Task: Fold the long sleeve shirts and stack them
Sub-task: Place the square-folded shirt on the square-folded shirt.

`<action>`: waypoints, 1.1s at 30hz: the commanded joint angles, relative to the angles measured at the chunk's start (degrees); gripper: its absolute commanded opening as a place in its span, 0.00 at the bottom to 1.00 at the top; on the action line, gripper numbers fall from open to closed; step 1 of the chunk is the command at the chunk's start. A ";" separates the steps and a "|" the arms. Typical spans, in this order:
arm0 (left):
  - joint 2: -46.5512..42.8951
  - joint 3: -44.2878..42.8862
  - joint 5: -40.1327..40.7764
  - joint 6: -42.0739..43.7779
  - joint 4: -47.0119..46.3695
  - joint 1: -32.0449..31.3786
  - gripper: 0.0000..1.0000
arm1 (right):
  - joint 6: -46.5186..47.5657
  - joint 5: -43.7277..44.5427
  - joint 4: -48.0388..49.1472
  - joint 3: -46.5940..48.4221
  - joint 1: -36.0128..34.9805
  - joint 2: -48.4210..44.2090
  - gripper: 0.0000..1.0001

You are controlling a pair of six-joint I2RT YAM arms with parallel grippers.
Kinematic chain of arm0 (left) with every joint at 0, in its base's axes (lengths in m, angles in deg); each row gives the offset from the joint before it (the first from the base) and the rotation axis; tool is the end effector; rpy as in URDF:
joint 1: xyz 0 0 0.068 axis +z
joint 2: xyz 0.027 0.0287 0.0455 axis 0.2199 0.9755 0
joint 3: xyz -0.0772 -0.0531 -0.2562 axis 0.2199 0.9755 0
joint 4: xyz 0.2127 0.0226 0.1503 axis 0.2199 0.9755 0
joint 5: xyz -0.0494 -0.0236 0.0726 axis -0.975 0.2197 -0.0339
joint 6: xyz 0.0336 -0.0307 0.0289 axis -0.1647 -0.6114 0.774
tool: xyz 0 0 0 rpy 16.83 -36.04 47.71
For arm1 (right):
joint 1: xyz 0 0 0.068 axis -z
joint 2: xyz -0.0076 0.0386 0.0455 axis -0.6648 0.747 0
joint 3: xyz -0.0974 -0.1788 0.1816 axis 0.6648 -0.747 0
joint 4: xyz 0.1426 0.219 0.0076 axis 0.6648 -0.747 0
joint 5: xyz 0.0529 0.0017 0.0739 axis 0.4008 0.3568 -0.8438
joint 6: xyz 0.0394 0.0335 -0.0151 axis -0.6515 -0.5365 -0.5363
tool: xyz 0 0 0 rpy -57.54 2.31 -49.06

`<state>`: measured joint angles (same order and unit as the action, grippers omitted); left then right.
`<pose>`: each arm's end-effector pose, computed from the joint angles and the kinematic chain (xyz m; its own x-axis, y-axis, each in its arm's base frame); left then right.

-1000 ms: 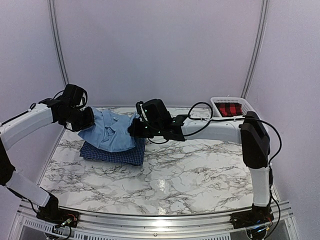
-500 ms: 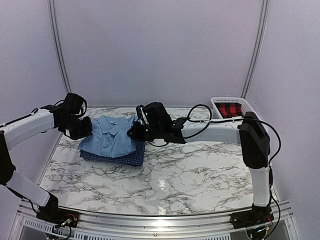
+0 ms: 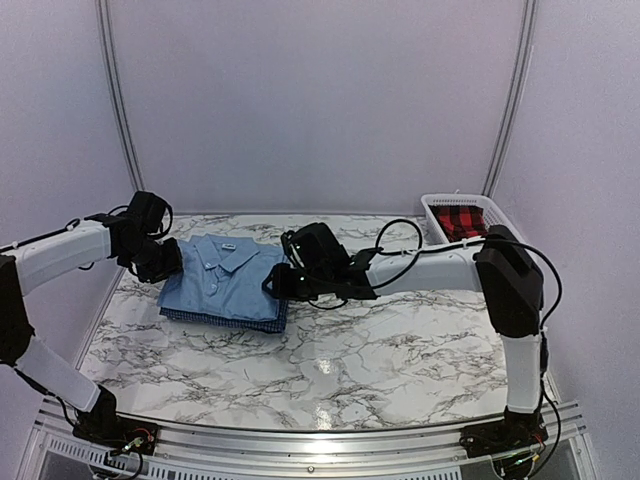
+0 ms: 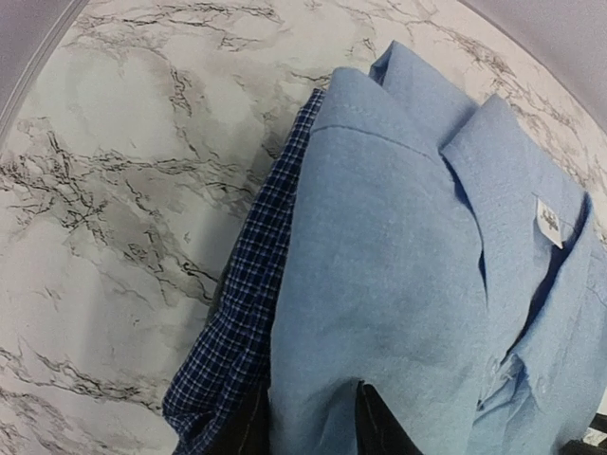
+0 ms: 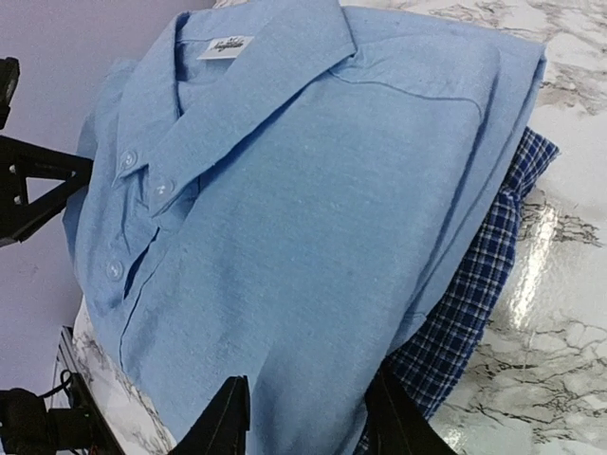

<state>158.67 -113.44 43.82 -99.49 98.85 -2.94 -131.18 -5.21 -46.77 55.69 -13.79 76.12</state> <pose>0.2923 -0.0788 0.2509 -0.7531 -0.3718 -0.5428 -0.2448 0.9241 -0.2934 0.2700 0.3959 0.1999 -0.8139 0.0125 -0.5808 -0.4047 0.7052 0.5822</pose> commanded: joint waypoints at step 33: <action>20.29 -29.13 8.53 -0.45 2.46 -19.01 0.99 | 11.40 2.41 -4.90 -12.22 13.26 -16.12 0.98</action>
<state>170.71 -135.23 50.58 -100.89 100.45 -18.76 -120.93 -4.73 -51.07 45.70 -2.32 63.68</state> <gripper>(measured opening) 0.988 0.972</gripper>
